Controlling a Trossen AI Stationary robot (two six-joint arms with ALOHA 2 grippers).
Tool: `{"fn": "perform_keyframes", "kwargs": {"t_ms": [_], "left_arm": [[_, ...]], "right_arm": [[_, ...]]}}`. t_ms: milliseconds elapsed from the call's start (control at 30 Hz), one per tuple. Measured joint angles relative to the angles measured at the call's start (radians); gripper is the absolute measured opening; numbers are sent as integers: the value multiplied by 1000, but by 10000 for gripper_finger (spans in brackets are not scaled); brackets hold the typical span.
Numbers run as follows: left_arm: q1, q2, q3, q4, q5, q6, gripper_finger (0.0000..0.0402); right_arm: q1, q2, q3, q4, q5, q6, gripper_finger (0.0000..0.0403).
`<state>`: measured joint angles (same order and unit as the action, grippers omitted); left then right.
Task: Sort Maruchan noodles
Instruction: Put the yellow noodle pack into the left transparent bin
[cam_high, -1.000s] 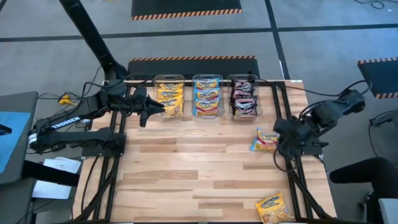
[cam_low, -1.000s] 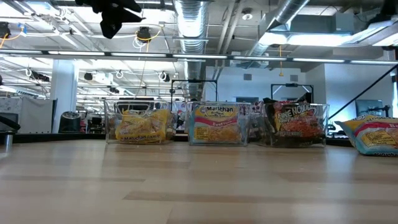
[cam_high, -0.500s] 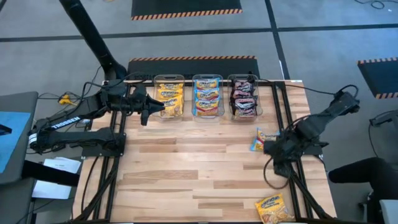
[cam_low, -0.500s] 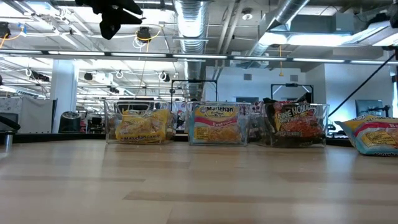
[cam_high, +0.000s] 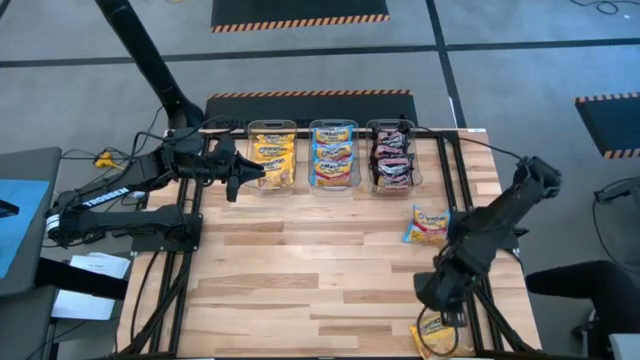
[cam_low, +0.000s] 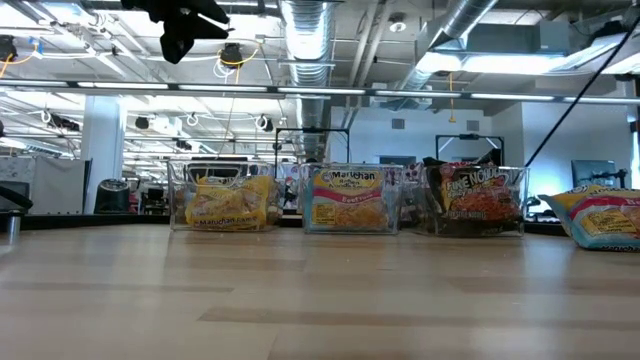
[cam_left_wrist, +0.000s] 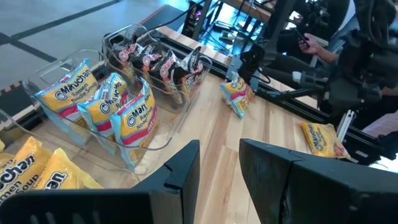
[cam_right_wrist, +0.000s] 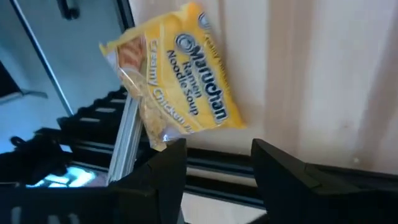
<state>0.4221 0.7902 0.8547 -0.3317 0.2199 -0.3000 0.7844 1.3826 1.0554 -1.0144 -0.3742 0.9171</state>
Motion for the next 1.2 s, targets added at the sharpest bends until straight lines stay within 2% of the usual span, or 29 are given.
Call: {"fn": "perform_keyframes", "kwargs": {"t_ms": [233, 667, 933, 1200], "left_arm": [[0, 0, 0, 0, 0, 0, 100], [0, 0, 0, 0, 1, 0, 100], [0, 0, 0, 0, 1, 0, 100], [0, 0, 0, 0, 1, -9, 100]], "right_arm": [[59, 121, 0, 170, -23, 69, 205], [132, 283, 1, 370, -99, 205, 205], [181, 374, 1, 374, -100, 264, 205], [190, 469, 12, 332, -144, 362, 205]]}}
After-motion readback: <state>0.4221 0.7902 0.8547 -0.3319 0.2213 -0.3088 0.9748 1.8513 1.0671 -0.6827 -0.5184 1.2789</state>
